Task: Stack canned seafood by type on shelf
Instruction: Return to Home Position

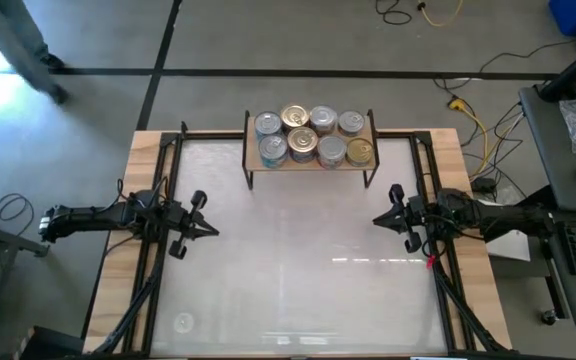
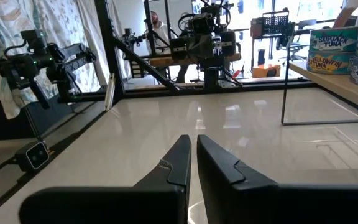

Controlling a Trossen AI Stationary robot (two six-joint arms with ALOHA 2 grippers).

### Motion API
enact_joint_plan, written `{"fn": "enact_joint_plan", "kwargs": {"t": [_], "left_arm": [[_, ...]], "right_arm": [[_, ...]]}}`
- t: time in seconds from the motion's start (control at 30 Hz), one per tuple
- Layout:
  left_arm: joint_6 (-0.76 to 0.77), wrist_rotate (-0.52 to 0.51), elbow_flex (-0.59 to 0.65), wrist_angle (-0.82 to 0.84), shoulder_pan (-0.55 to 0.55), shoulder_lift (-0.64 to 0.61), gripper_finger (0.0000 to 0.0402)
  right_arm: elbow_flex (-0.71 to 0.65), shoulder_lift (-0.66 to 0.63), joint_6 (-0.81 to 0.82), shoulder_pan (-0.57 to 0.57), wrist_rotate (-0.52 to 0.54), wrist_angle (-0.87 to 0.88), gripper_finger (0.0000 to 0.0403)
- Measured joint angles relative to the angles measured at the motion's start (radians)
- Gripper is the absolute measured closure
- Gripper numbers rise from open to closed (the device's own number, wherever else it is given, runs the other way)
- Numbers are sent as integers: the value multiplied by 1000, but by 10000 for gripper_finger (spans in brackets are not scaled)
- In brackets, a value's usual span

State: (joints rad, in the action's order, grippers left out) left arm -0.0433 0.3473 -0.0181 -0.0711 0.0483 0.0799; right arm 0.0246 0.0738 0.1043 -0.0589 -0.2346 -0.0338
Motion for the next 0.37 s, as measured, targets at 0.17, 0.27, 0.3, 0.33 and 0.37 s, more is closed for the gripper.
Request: {"fn": "enact_joint_plan", "kwargs": {"t": [0.17,0.27,0.3,0.33,0.37], "left_arm": [[0,0,0,0,0,1,400],[0,0,0,0,0,4,400],[0,0,0,0,0,4,400],[0,0,0,0,0,4,400],[0,0,0,0,0,4,400]], "right_arm": [[0,0,0,0,0,0,385],[0,0,0,0,0,0,385],[0,0,0,0,0,0,385],[0,0,0,0,0,0,385],[0,0,0,0,0,0,385]]}}
